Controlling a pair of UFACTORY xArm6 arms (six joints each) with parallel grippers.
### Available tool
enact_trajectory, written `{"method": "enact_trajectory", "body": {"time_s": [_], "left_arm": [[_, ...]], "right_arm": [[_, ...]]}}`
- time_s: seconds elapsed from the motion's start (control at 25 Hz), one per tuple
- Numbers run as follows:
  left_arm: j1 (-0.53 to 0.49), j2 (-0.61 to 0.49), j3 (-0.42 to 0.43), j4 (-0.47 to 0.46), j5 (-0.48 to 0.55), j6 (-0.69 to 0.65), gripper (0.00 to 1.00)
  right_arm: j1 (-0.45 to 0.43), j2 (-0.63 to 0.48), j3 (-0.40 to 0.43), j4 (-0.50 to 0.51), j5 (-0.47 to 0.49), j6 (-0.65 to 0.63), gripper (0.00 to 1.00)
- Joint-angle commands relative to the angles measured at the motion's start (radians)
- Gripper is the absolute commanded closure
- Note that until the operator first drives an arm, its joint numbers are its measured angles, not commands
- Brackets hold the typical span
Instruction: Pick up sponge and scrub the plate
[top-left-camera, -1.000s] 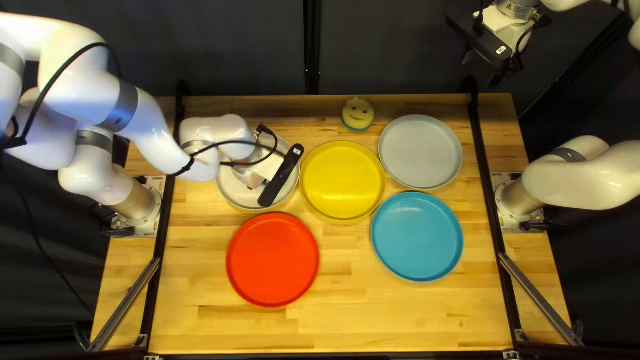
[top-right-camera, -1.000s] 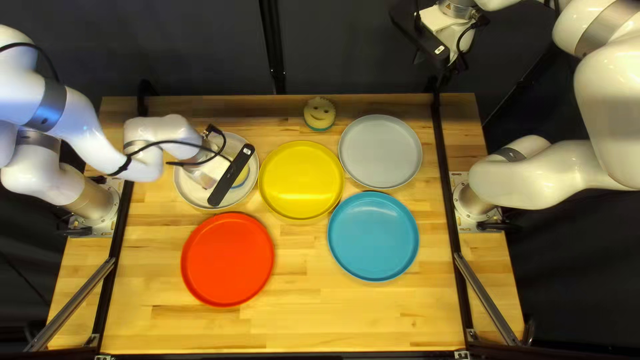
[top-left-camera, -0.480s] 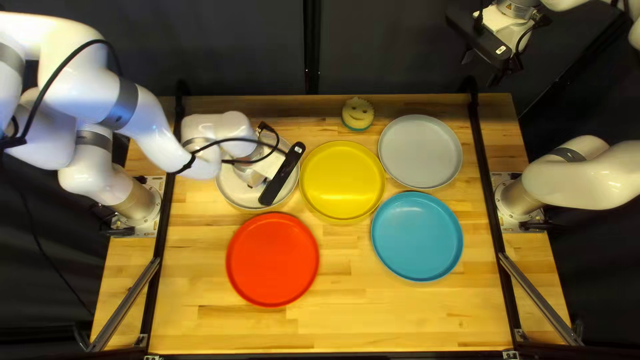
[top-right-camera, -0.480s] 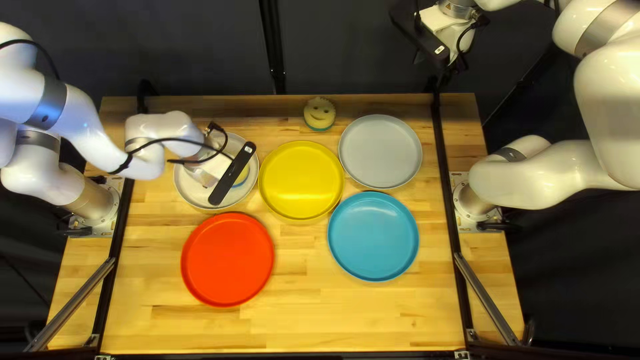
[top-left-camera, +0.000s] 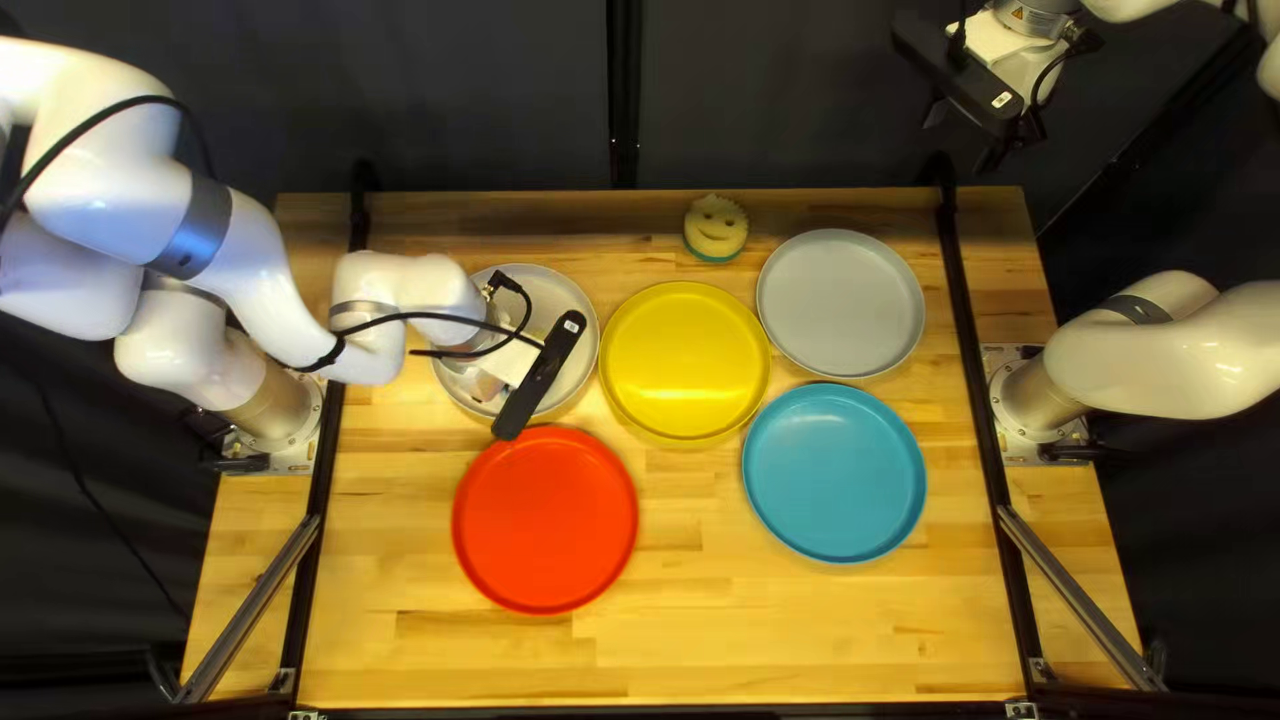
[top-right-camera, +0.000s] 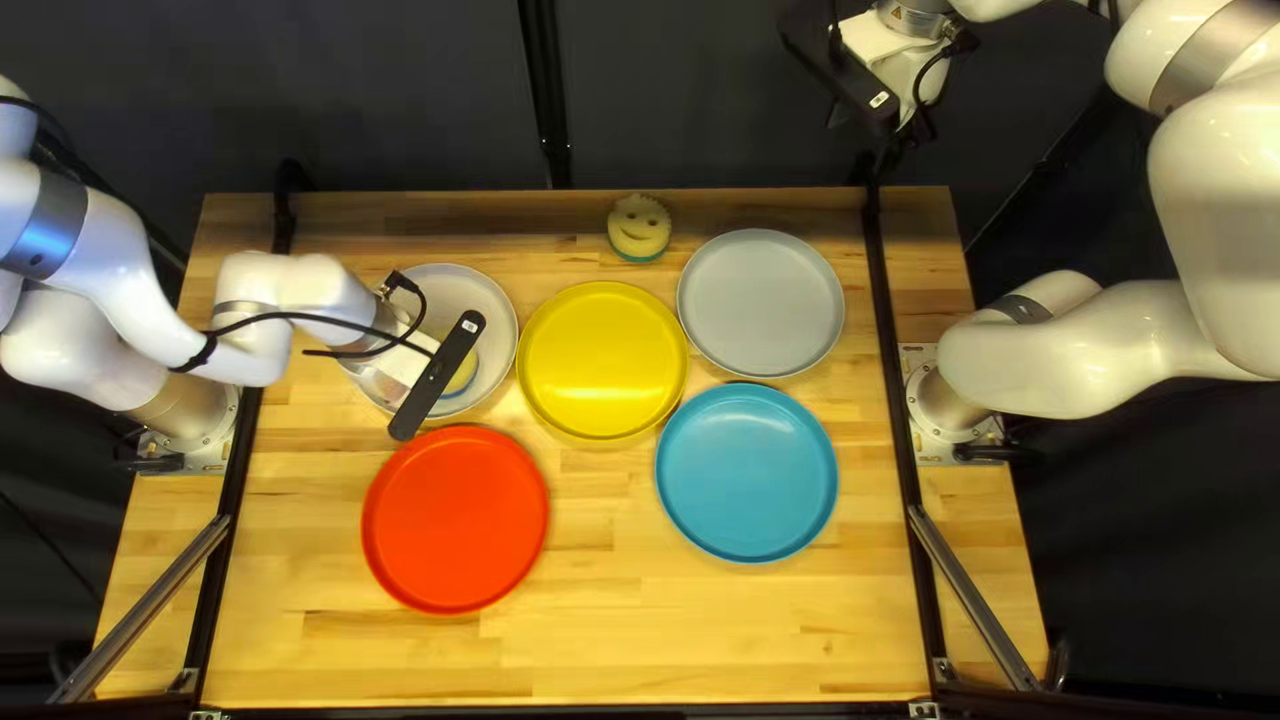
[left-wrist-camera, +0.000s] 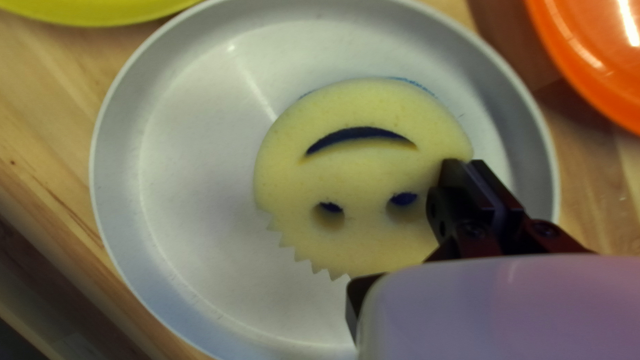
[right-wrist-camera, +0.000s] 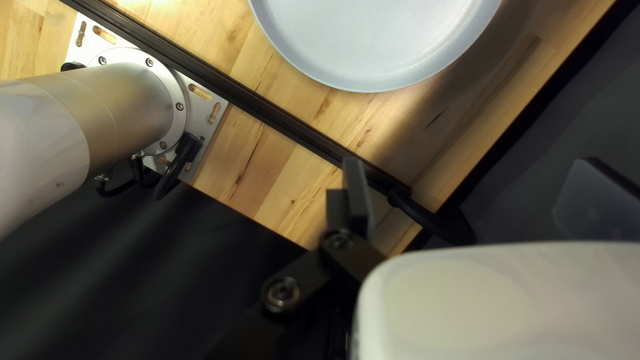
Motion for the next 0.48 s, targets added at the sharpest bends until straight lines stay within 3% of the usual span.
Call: {"method": "enact_trajectory", "body": {"time_s": [0.04, 0.24, 0.48], "left_arm": [[0.1, 0.024, -0.047, -0.021, 0.038, 0.104, 1.0], [0.141, 0.029, -0.069, -0.025, 0.066, 0.141, 1.0], [0.03, 0.027, -0.033, -0.024, 0.022, 0.035, 1.0]], "right_arm": [[0.0, 0.0, 0.0, 0.0, 0.0, 0.0, 0.0], [0.0, 0.0, 0.0, 0.0, 0.0, 0.0, 0.0], [0.0, 0.0, 0.0, 0.0, 0.0, 0.0, 0.0]]}}
